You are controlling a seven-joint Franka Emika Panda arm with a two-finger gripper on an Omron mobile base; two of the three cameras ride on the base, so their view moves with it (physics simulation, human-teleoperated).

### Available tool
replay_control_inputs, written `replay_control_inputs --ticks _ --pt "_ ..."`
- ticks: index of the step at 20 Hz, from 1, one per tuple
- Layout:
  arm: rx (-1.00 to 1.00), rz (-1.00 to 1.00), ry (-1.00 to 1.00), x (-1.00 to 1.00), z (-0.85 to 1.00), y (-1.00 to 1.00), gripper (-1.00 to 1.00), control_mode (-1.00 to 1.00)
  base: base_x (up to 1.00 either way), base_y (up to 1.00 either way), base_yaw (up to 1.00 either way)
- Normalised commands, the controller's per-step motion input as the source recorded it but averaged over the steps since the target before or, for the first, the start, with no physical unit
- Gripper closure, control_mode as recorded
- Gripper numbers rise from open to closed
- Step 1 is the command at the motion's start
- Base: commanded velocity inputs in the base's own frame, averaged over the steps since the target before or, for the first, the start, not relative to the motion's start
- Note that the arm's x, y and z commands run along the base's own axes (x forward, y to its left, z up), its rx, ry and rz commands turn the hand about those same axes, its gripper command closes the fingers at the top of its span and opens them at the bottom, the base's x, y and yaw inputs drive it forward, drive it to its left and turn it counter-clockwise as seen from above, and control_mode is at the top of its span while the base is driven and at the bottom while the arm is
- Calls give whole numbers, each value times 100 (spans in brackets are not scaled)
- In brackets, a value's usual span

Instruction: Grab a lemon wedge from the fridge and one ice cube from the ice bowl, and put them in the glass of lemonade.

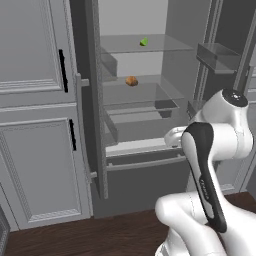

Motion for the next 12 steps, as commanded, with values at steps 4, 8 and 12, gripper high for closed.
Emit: replay_control_inputs --ticks 4,8,12 --pt "0 0 0 0 0 0 -100 -100 0 0 0" --pt "0 0 0 0 0 0 -100 100 20 -11 0" --pt "0 0 0 0 0 0 -100 100 72 -39 0"
